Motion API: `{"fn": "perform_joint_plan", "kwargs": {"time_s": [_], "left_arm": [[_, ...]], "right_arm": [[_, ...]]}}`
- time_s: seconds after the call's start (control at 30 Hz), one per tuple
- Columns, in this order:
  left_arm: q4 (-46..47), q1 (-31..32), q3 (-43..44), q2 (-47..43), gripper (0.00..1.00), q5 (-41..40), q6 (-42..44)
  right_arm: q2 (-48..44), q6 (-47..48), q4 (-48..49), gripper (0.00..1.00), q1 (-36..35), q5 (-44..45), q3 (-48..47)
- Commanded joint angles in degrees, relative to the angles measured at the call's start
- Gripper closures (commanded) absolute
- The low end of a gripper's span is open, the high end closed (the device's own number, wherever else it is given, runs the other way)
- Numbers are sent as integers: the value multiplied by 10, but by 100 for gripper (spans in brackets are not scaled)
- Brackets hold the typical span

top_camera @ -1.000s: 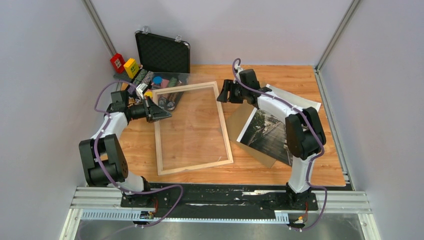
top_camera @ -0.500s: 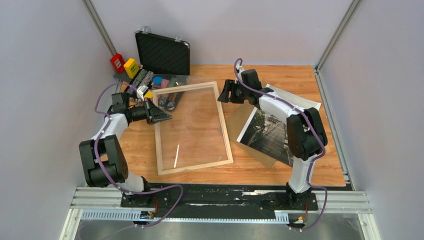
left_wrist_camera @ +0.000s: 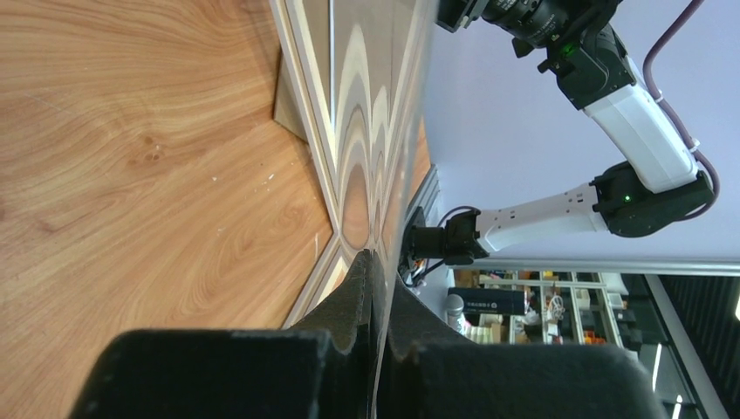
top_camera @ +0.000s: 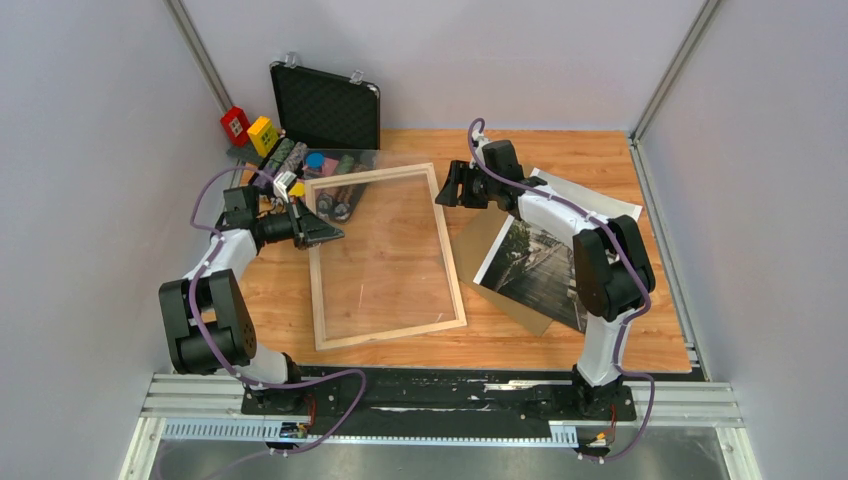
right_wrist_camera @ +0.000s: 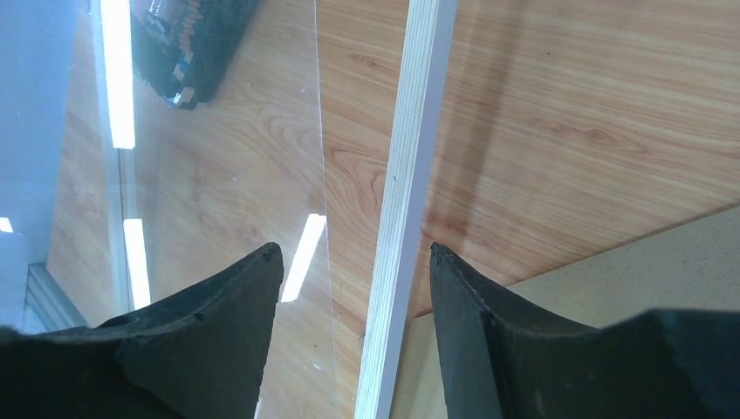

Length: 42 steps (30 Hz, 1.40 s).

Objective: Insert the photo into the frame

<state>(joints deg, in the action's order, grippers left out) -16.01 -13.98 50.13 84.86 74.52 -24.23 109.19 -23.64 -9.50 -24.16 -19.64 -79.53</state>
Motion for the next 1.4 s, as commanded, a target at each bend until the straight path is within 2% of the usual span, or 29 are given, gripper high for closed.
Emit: {"fn": "perform_joint_plan", "kwargs": {"time_s": [0.0,0.53,1.37], "left_arm": [[36,-4,-10,-20,100,11,-18],[49,-4,-31,-34,100,-12,-26],[-16,-4,2,10,100,-42,42]], "right_arm": [[-33,7,26,39,3,-4,4],[-27,11,26,39,3,-2,6],[25,28,43,39,-7,-13,17]]}}
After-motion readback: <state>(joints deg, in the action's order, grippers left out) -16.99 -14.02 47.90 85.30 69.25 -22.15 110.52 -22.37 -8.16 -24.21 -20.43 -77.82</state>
